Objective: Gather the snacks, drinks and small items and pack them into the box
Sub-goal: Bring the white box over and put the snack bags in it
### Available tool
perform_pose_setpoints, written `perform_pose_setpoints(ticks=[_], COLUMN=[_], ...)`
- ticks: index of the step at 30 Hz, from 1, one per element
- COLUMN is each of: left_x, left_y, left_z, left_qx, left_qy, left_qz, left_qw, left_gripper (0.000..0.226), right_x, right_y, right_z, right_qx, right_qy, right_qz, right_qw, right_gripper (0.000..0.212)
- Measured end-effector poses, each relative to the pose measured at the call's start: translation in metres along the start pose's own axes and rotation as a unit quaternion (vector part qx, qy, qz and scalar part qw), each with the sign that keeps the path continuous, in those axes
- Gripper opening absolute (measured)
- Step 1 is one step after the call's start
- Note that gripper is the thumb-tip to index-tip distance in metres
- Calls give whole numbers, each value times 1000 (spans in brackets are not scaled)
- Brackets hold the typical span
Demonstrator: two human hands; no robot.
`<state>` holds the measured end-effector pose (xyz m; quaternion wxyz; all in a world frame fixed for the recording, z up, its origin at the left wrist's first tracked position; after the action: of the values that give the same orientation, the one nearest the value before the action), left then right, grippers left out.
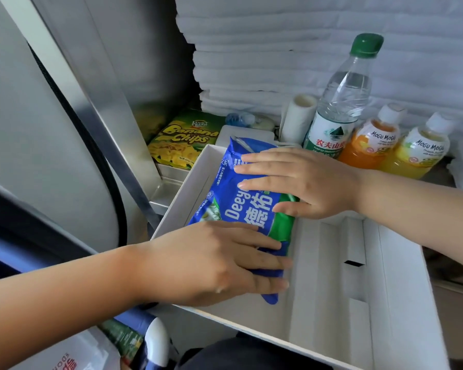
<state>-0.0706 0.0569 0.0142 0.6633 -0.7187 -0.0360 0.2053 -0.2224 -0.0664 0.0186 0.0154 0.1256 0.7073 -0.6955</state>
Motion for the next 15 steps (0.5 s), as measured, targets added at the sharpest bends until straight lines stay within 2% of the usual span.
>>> perform_pose_setpoints(ticks=[6, 10, 14, 15], left_x=[-5, -12, -15, -14], left_y=[-9, -10, 6, 15], left_z=[7, 8, 4, 3], left_qx=[32, 85, 175, 192], left_qy=[-14, -23, -98, -118], left_qz=[0, -25, -44, -70], left_qw=[999, 996, 979, 972], left_gripper=[26, 29, 26, 26], right_x=[-1, 1, -1, -1], right_y=[0, 5, 24, 30], right_z=[-6, -5, -5, -4], right_qx=[-51, -63, -44, -38], right_qy=[-20, -23, -14, -5], right_qz=[-40, -63, -134, -162], right_qw=[998, 996, 990, 986], right_gripper=[68, 62, 58, 57])
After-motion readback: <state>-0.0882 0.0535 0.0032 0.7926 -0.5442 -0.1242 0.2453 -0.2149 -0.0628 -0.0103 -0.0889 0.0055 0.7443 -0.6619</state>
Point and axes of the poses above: each hand's wrist, its own x-axis away from the middle knuckle, its own y-axis out of the palm, z = x × y, the point moved 3 cm from there along -x, towards the middle knuckle, and after that the axes turned 4 degrees about -x, right-handed, at the moved point
